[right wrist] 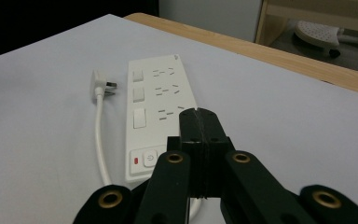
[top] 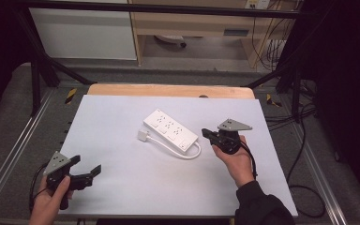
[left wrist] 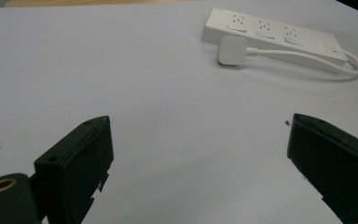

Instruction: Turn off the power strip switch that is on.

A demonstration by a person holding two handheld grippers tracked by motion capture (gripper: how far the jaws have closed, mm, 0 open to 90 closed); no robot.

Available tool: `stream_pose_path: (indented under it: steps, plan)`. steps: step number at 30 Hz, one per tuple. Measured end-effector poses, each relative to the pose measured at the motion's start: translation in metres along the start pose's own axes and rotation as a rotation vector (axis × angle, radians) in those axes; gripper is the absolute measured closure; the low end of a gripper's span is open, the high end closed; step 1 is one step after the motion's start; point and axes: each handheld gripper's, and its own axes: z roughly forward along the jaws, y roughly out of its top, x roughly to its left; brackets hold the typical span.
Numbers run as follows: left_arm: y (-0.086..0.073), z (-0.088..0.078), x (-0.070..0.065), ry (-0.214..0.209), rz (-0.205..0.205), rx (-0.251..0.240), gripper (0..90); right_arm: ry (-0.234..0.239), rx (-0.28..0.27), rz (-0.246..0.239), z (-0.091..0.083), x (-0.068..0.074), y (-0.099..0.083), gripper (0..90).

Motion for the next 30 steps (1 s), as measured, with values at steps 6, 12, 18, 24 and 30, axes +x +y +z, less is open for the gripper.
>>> stream_pose_path:
  steps: [6,12,18,24,30]
  plan:
    - [0.000,0.000,0.000,0.000,0.001,-0.002,6.8,0.005,0.009,-0.011,0.013,0.003,0.003,90.0]
    - [0.000,0.000,0.000,-0.003,0.004,0.000,6.8,0.015,0.011,-0.026,0.023,0.005,0.009,90.0]
    - [0.000,0.000,0.000,-0.004,0.008,0.001,6.8,0.021,0.015,-0.036,0.031,0.009,0.013,90.0]
    - [0.000,0.000,0.000,-0.003,0.007,-0.001,6.8,0.033,0.024,-0.051,0.039,0.014,0.019,90.0]
    - [0.000,0.000,0.000,-0.005,0.010,-0.001,6.8,0.040,0.041,-0.064,0.048,0.017,0.023,90.0]
